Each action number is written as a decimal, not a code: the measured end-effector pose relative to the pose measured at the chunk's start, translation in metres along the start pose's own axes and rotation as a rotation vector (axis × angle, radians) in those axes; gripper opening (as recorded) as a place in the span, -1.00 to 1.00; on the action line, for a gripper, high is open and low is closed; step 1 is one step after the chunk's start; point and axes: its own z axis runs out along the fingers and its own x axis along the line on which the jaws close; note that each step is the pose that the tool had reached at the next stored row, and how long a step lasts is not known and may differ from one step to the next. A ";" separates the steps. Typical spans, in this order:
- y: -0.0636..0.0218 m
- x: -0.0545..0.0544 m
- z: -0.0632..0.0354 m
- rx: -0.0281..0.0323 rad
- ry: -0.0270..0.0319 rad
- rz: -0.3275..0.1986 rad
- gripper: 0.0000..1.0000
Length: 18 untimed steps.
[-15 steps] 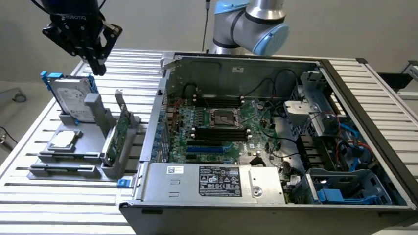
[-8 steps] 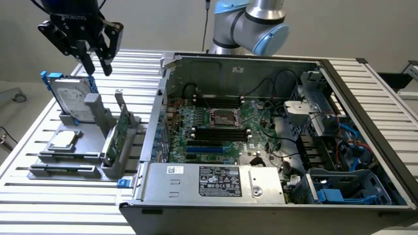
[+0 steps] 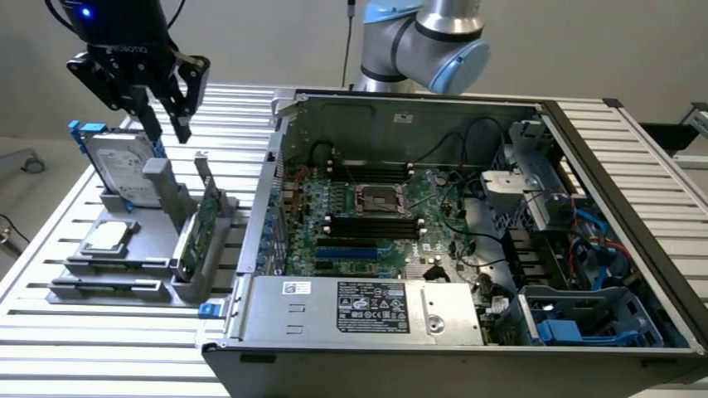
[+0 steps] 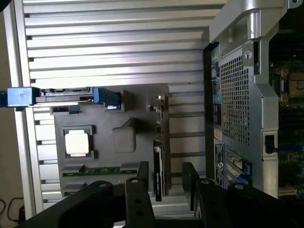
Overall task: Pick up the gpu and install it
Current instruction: 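Pick up the gpu and move the gpu toward the slot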
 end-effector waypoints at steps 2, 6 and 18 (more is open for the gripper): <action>-0.0016 0.000 0.0035 0.0000 -0.0001 0.000 -0.15; -0.0048 0.000 0.0108 0.0000 -0.0001 0.000 -0.15; -0.0148 0.000 0.0325 0.0000 -0.0001 -0.001 -0.15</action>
